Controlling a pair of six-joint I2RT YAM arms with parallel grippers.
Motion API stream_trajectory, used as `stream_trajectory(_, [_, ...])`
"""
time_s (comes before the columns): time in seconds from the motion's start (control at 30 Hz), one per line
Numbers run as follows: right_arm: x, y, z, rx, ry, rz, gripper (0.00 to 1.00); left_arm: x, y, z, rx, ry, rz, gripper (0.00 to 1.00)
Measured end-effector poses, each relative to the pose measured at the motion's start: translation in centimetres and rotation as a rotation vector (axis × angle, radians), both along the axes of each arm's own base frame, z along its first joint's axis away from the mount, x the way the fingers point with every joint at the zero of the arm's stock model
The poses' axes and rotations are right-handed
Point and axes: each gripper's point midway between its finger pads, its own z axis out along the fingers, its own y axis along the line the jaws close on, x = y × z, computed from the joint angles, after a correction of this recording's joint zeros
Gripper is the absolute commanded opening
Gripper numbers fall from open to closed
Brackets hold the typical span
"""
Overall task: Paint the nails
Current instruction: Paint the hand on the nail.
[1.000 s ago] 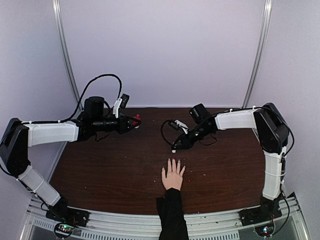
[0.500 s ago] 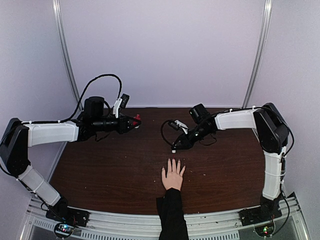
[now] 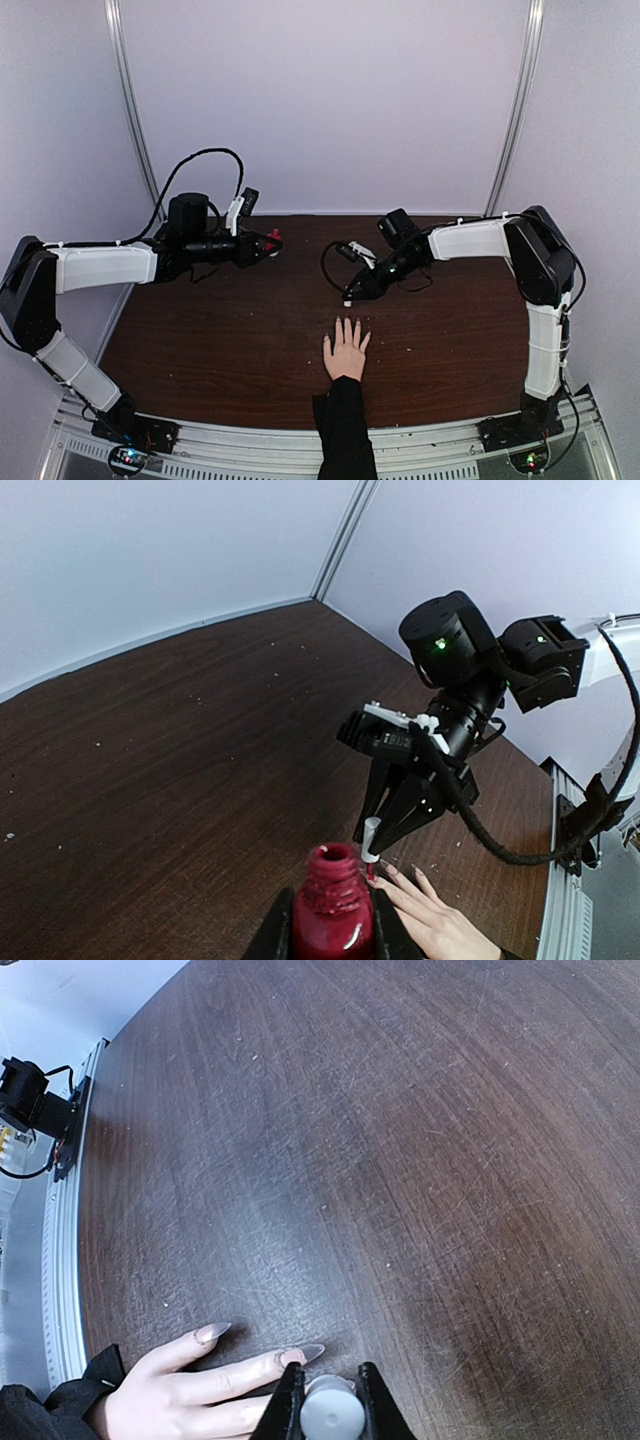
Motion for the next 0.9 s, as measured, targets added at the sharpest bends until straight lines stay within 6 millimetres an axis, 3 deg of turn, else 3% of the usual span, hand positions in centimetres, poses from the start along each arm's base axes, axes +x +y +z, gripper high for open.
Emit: stream_trajectory(0.9, [1.2,0.0,0.2,-0.013,-0.030,-0.028,0.00,0.0,0.0,-0.2,0.002,0.003,0.001,0.00])
